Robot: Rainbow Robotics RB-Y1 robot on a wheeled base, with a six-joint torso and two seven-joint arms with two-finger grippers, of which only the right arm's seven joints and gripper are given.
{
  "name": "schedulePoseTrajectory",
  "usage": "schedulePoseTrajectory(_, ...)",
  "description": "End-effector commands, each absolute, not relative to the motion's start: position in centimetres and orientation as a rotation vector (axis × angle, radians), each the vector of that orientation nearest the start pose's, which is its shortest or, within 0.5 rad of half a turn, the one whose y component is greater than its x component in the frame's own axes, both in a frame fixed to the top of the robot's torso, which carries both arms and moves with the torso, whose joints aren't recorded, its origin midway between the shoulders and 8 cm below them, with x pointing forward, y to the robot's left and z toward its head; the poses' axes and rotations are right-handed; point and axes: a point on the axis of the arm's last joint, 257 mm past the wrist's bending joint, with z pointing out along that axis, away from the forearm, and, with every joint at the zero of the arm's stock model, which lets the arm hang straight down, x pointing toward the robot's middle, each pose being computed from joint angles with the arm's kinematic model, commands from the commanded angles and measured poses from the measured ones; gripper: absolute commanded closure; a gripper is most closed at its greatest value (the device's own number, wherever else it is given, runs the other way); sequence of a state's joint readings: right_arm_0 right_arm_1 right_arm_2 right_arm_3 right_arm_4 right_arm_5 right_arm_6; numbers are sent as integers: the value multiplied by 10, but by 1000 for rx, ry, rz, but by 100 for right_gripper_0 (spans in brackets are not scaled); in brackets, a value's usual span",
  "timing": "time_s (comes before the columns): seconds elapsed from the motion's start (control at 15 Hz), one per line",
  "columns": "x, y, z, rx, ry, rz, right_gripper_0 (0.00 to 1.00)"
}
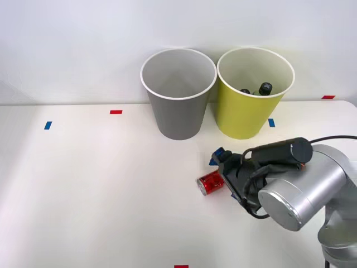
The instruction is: Put cans in the gray bin, plastic bottles in the light green bin
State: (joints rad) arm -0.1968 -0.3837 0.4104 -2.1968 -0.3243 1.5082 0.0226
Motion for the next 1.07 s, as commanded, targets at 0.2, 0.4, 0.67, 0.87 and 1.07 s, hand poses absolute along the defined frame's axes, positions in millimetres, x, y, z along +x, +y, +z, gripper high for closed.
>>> schedulePoseTrajectory(0.2, 425, -98, -263, 1128, 2367, 651, 6)
schedulePoseTrajectory(0.4, 430, -106, -274, 1150, 2356, 608, 6)
schedulePoseTrajectory(0.67, 439, -105, -286, 1181, 2340, 592, 6)
schedulePoseTrajectory(0.87, 439, -107, -293, 1165, 2337, 547, 6)
schedulePoseTrajectory(1.07, 438, -105, -294, 1128, 2329, 513, 6)
